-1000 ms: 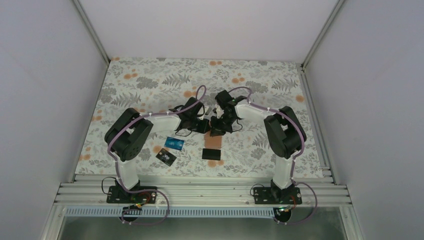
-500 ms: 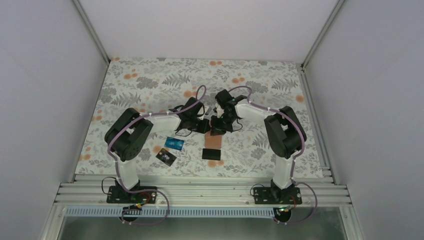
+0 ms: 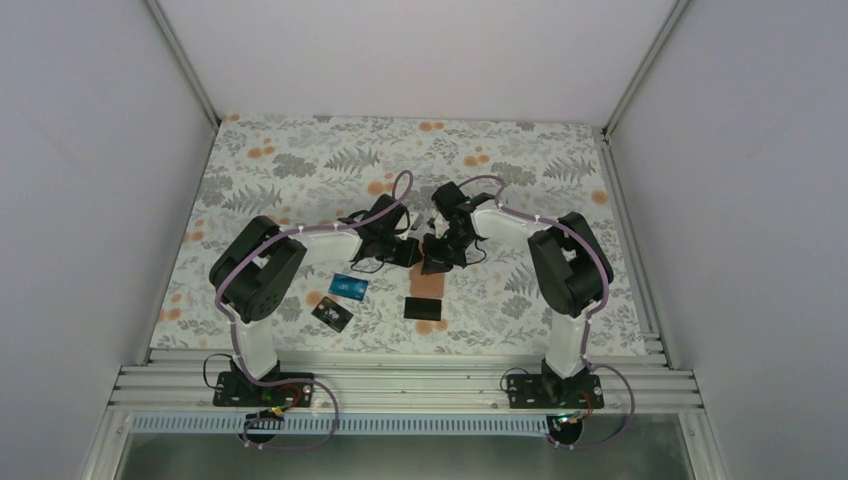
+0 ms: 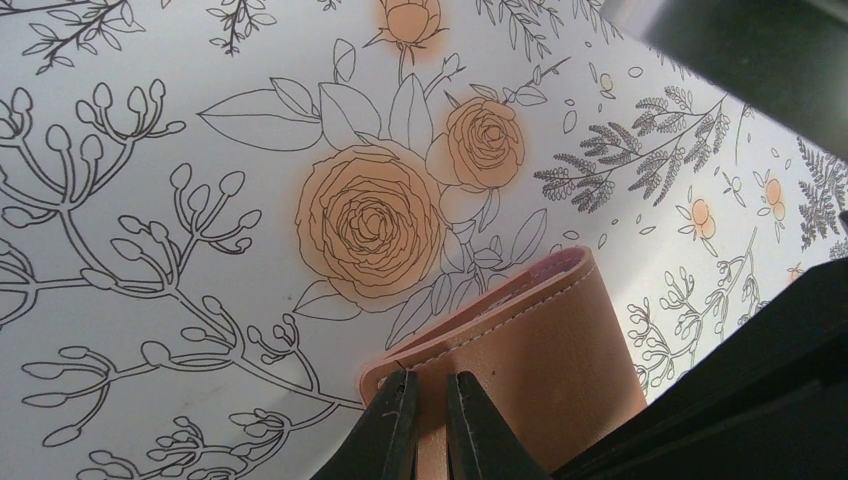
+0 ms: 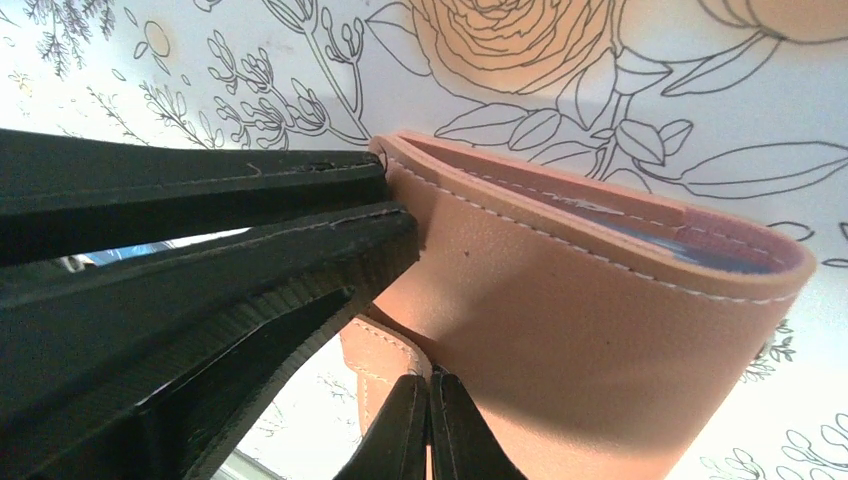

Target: Put the credit cards into the card holder

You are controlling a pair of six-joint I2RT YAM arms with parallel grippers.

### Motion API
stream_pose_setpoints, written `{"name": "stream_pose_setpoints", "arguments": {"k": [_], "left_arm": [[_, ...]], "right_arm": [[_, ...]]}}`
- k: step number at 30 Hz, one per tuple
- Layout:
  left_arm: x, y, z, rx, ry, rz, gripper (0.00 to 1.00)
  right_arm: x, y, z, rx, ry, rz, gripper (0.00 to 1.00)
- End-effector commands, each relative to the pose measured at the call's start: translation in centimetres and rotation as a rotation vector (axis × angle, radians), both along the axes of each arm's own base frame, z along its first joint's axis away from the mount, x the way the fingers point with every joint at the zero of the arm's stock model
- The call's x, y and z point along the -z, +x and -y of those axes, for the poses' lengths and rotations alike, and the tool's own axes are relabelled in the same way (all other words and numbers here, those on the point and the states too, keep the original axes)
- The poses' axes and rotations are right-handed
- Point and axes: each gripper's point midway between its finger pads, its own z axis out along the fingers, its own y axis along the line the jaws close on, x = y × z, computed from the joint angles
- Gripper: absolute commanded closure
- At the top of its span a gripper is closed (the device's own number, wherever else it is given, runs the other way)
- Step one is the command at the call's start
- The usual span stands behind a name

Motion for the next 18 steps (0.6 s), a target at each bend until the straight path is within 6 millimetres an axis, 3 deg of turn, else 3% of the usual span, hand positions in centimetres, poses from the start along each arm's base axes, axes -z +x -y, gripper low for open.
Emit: {"name": "stream_pose_setpoints", "arguments": {"k": [1, 10, 18], "left_arm": [[0.8, -0.3, -0.2, 0.009, 0.007, -0.005, 0.89], [1.1, -0.3, -0.3, 0.007, 0.018, -0.002, 0.89], [1.2, -0.2, -0.6, 0.001, 0.031, 0.002, 0.89]], "right_arm": [[0.5, -0.6, 0.7, 0.012, -0.017, -0.023, 0.95], [2.7, -1.0, 2.3, 0.031, -0.100, -0.036, 0.96], [5.4, -1.9, 5.2, 0.062, -0.230, -0.039, 0.96]]}}
